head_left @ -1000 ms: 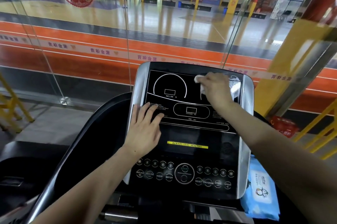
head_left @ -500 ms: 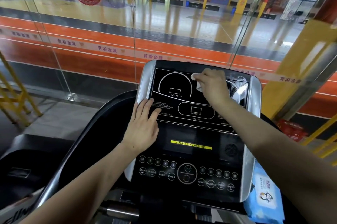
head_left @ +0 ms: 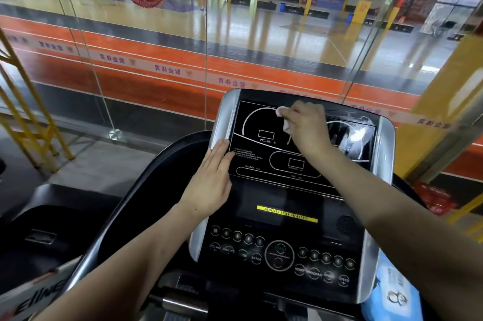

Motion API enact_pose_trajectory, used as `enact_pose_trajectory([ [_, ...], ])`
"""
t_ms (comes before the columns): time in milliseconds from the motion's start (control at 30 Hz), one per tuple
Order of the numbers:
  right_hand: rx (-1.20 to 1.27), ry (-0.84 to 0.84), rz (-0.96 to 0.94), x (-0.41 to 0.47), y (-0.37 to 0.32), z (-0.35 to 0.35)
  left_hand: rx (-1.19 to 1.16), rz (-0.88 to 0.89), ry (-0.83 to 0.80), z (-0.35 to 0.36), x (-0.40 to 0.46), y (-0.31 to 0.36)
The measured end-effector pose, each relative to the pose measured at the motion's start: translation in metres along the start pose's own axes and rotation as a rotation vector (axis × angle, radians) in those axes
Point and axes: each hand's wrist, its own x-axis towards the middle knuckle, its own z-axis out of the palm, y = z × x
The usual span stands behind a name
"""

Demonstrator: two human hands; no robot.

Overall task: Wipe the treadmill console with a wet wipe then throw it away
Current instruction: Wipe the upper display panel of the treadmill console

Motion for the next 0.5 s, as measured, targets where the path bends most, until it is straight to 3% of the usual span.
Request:
enact_pose_trajectory([
  [67, 0.004, 0.01, 0.0, -0.022, -0.021, 0.002, 0.011, 0.009, -0.019, 0.001, 0.0, -0.004],
  [200, 0.09, -0.082, -0.248, -0.11, -0.068, 0.012, 0.063, 0.05, -0.065, -0.002, 0.002, -0.018],
  [300, 0.09, -0.128, -0.341, -0.105, -0.065, 0.011, 0.103, 0.061, -0.101, -0.002, 0.003, -0.023],
  [367, 0.034, -0.126, -0.297, -0.066, -0.052, 0.006, 0.106, 0.052, -0.112, -0.001, 0.004, -0.021],
  [500, 0.009, -0.041, 0.051, 0.0, -0.034, 0.002, 0.132, 0.032, -0.128, 0.001, 0.003, -0.019],
])
